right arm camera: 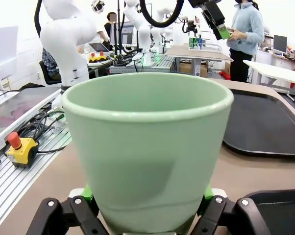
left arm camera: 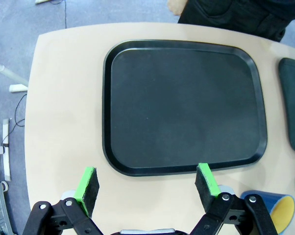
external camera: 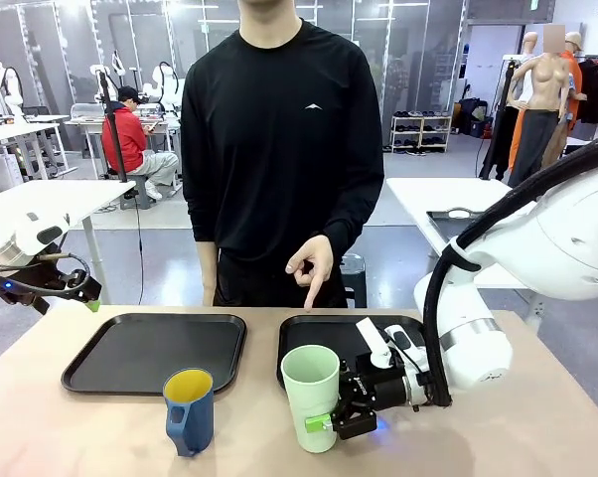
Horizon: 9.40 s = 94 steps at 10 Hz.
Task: Sort and store the cups by type.
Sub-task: Pick up the Reusable plastic cup, then place the picked Reusable plastic cup into the Flat Tray indicated by the person.
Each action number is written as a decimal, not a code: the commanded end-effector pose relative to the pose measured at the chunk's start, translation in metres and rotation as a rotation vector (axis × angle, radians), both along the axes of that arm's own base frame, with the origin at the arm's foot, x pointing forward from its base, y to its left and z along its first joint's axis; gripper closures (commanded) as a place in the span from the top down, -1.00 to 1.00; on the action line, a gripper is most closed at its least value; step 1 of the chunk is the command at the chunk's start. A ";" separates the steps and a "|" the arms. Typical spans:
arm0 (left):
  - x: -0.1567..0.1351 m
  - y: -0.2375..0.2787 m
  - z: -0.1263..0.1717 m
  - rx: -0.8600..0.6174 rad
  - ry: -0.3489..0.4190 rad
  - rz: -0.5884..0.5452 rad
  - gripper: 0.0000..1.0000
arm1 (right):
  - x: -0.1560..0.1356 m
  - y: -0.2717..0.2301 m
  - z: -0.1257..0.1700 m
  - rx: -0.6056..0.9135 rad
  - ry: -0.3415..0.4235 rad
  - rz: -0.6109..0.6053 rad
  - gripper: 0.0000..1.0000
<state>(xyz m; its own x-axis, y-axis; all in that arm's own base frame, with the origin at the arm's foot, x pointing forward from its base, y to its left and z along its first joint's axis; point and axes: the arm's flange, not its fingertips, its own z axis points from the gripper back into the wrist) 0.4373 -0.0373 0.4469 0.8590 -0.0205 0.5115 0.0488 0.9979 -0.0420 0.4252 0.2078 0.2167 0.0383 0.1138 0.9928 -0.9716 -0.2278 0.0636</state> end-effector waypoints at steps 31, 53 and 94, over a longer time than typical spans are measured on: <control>0.000 0.001 0.000 -0.005 -0.001 0.001 1.00 | -0.053 0.007 0.094 0.053 -0.084 0.017 -0.06; 0.000 0.001 0.000 -0.005 -0.001 0.001 1.00 | 0.092 0.108 0.148 0.010 -0.089 0.122 0.70; 0.000 0.001 0.000 -0.005 -0.001 0.001 1.00 | 0.162 0.244 -0.001 0.016 0.028 -0.178 1.00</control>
<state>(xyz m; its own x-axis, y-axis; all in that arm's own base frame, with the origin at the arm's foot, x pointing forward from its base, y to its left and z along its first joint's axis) 0.4372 -0.0375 0.4471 0.8588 -0.0212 0.5119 0.0492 0.9979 -0.0411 0.5977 0.4637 0.2060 0.0570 0.0557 0.9968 -0.9964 -0.0600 0.0603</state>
